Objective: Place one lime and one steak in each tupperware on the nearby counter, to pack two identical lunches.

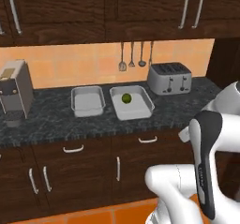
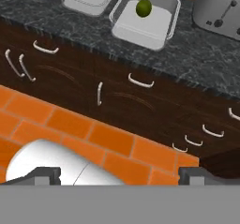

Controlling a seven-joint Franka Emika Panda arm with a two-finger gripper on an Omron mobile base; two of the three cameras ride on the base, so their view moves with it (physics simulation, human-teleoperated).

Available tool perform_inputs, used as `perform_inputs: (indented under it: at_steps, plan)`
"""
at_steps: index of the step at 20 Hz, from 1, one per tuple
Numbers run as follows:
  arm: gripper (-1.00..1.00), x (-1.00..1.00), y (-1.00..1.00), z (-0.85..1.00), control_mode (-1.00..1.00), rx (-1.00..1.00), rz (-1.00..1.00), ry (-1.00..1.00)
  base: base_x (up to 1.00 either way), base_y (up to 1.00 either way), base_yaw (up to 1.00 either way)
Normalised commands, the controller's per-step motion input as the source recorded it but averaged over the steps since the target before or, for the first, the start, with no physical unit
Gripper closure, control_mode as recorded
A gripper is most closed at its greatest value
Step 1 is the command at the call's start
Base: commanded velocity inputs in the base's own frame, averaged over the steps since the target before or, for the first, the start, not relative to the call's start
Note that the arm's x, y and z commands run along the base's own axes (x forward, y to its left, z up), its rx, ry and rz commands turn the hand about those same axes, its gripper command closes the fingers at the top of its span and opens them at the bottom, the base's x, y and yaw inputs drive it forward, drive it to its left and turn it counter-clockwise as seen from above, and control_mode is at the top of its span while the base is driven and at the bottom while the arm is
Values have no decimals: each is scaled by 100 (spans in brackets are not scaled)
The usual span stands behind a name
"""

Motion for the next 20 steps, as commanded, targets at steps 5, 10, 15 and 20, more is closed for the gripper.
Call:
perform_inputs:
  at_steps: [5,10,15,20]
  plan:
    - [-100,0,0,0,100,0,0,0,-35,-85,-35]
    - [-100,0,0,0,100,0,0,0,-7,-94,-37]
    - [-100,0,0,0,100,0,0,0,14,-100,-35]
    - [-100,0,0,0,100,0,0,0,35,-100,-24]
